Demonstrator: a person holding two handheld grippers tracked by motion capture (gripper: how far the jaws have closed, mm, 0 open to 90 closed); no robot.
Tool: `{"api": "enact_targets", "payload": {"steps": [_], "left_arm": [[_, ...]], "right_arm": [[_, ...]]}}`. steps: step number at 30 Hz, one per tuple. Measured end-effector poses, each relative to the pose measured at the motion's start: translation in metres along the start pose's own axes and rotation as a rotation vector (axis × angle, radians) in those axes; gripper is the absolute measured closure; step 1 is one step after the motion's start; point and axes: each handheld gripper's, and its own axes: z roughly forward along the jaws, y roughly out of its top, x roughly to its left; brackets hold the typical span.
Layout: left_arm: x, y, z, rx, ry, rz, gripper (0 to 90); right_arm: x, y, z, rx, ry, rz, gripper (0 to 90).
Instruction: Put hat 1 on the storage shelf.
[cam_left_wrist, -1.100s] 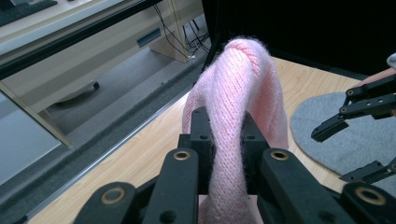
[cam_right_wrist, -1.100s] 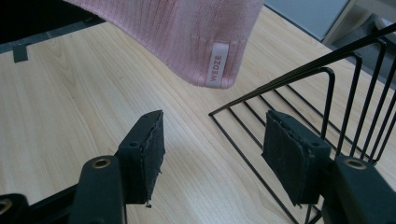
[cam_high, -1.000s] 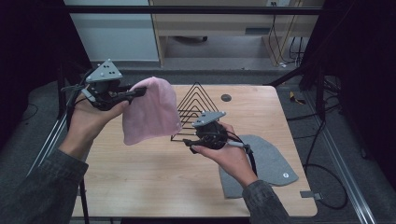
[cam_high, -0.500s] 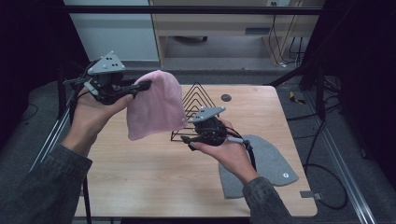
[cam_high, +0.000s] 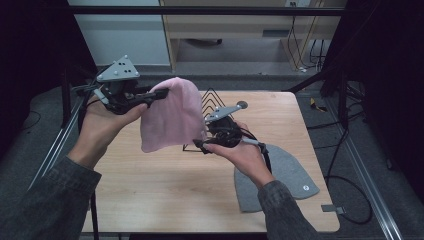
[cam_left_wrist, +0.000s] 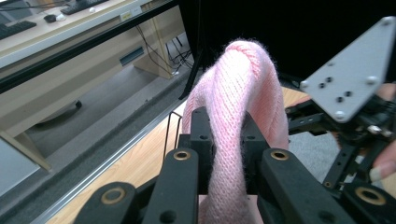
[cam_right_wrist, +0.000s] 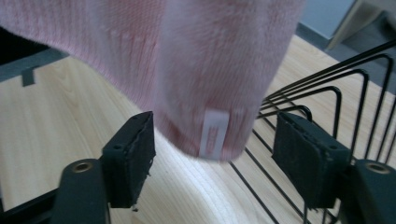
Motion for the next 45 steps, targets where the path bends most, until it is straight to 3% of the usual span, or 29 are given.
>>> {"api": "enact_targets", "payload": {"steps": [6,10,14,17,26,29,32,35,45], "left_arm": [[0.007,-0.003,0.003,-0.005,-0.012,-0.025,80.6],[0.014,-0.002,0.012,-0.010,-0.017,-0.045,80.4],[0.023,0.002,0.023,-0.014,-0.015,-0.058,80.2],[0.038,0.008,0.038,-0.009,-0.013,-0.064,79.9],[0.067,0.021,0.069,-0.030,-0.021,-0.099,79.5],[0.068,0.027,0.079,-0.042,-0.025,-0.096,79.4],[0.068,0.030,0.091,-0.044,-0.055,-0.120,78.9],[0.066,0.034,0.101,-0.014,-0.043,-0.090,78.8],[0.068,0.029,0.123,-0.007,-0.058,-0.106,78.3]], "right_arm": [[-0.005,0.004,-0.005,-0.027,0.059,-0.042,60.8],[-0.010,0.004,-0.008,-0.036,0.065,-0.050,73.6],[-0.021,0.009,-0.009,-0.019,0.052,-0.062,74.5],[-0.032,0.015,-0.011,-0.013,0.037,-0.065,74.4],[-0.063,0.033,-0.012,-0.017,-0.016,-0.022,74.2],[-0.070,0.036,-0.013,-0.025,-0.036,-0.014,74.1],[-0.077,0.036,-0.012,-0.037,-0.065,0.002,73.8],[-0.083,0.034,-0.011,-0.029,-0.083,0.012,73.6],[-0.100,0.020,-0.009,-0.020,-0.097,0.048,72.2]]}}
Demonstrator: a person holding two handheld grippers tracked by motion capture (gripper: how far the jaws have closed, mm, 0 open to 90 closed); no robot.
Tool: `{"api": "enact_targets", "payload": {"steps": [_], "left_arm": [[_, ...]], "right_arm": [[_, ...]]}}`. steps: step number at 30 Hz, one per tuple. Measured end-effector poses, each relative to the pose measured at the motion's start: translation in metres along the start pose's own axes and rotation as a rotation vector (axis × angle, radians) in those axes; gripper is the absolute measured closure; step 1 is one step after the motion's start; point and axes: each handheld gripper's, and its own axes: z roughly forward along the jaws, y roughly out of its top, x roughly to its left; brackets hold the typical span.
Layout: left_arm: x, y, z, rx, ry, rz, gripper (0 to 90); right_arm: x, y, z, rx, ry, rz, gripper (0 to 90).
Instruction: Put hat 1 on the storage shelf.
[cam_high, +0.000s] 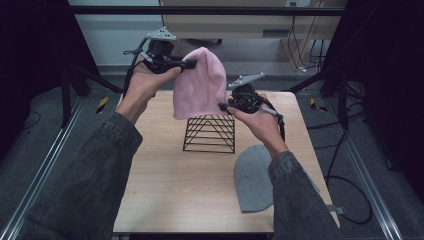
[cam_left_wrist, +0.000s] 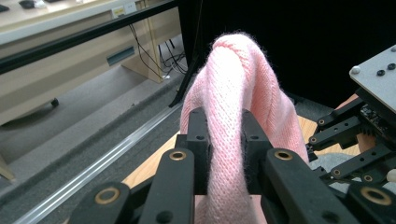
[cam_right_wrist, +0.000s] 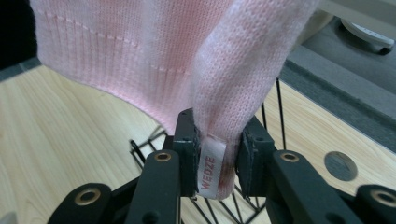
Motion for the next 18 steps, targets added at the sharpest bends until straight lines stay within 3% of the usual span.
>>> {"api": "enact_targets", "payload": {"steps": [9,10,13,18], "left_arm": [[0.002,-0.004,0.012,-0.001,-0.011,-0.016,78.2],[0.003,-0.005,0.015,-0.019,-0.034,-0.042,78.2],[0.005,-0.006,0.019,-0.023,-0.029,-0.046,78.2],[0.000,-0.008,0.024,-0.010,-0.029,-0.020,78.1]], "right_arm": [[-0.005,-0.014,0.001,0.003,-0.013,-0.016,74.2],[-0.006,-0.017,0.001,0.003,-0.015,-0.012,74.4],[-0.008,-0.023,0.001,-0.023,-0.016,-0.002,75.4],[-0.010,-0.032,0.000,-0.016,-0.020,0.000,76.0]]}}
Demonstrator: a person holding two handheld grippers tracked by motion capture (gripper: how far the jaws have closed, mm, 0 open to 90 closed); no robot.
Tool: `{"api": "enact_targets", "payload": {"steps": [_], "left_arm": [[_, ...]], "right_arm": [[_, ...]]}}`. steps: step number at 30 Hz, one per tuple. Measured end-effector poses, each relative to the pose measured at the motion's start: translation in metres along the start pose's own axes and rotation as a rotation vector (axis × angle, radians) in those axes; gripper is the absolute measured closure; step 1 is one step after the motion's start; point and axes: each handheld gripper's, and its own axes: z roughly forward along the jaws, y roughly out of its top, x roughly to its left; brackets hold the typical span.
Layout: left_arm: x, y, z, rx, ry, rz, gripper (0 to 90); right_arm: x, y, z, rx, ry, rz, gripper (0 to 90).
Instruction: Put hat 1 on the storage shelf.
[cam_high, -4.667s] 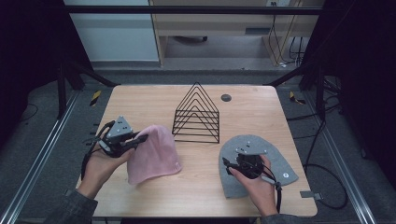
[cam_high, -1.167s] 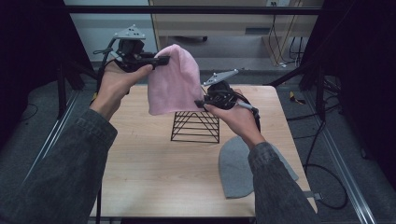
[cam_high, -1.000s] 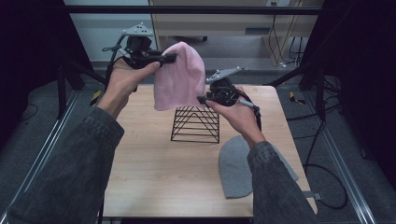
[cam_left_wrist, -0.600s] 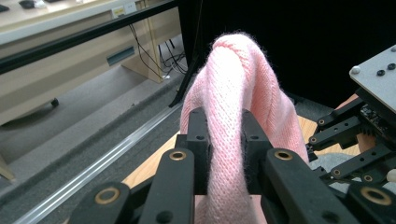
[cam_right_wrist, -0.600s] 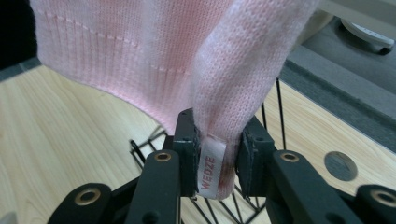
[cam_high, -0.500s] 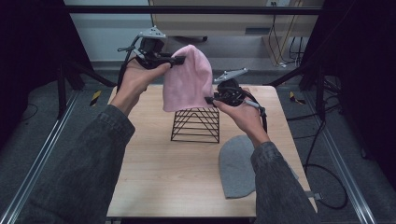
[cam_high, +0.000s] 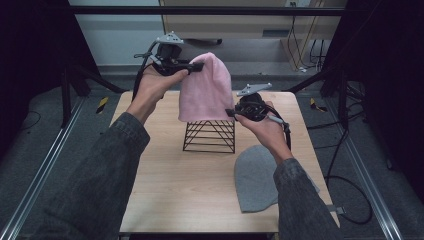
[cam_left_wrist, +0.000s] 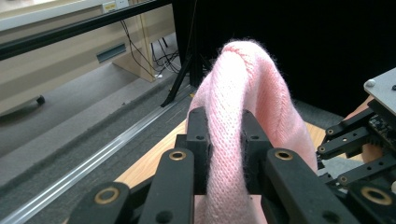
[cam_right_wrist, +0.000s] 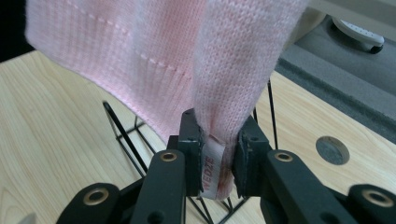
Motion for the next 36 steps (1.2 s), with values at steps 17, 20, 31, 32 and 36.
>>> {"api": "enact_targets", "payload": {"steps": [17,20,31,32,36], "left_arm": [[-0.017,-0.020,0.003,0.029,-0.023,0.063,77.2],[-0.020,-0.022,0.002,0.024,-0.021,0.055,77.2],[-0.034,-0.037,0.002,0.042,-0.007,0.057,77.0],[-0.036,-0.039,0.002,0.039,-0.010,0.059,77.0],[-0.041,-0.047,0.005,0.034,-0.019,0.061,77.1]], "right_arm": [[0.014,-0.033,0.011,-0.008,-0.021,-0.014,75.4],[0.015,-0.034,0.012,-0.005,-0.022,-0.021,75.1],[0.016,-0.044,0.017,0.047,-0.042,-0.026,75.0],[0.016,-0.048,0.018,0.046,-0.039,-0.018,74.8],[0.016,-0.050,0.020,0.053,-0.039,-0.014,73.6]]}}
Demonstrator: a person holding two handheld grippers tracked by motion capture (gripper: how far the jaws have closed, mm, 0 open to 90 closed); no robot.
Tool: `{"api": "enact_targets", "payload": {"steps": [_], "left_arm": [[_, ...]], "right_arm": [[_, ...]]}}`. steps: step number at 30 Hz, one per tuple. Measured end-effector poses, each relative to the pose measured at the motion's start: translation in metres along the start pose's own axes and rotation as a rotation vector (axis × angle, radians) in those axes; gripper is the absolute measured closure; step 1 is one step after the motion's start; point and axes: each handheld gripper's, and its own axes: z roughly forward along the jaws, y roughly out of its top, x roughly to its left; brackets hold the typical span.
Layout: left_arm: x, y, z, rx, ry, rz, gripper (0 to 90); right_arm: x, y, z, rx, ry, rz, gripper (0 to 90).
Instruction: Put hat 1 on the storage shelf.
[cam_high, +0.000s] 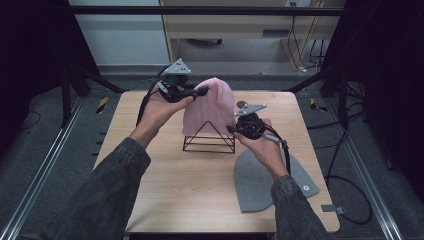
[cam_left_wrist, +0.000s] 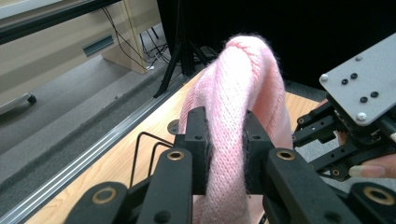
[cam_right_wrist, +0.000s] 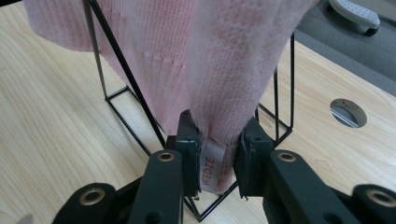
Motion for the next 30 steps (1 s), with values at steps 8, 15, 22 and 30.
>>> {"api": "enact_targets", "payload": {"steps": [8,15,22,30], "left_arm": [[-0.004,-0.007,0.001,0.003,-0.008,-0.001,77.0],[-0.009,-0.018,0.007,0.036,-0.011,0.000,76.8],[-0.012,-0.031,0.012,0.044,-0.020,-0.014,76.5],[-0.011,-0.046,0.012,0.037,-0.021,-0.047,75.2]], "right_arm": [[0.002,-0.006,-0.006,0.008,0.005,0.004,61.2],[0.000,-0.016,-0.022,0.018,-0.035,0.016,52.0],[-0.014,-0.028,-0.037,0.037,-0.078,0.023,48.6],[-0.033,-0.055,-0.054,0.093,-0.139,0.058,46.4]]}}
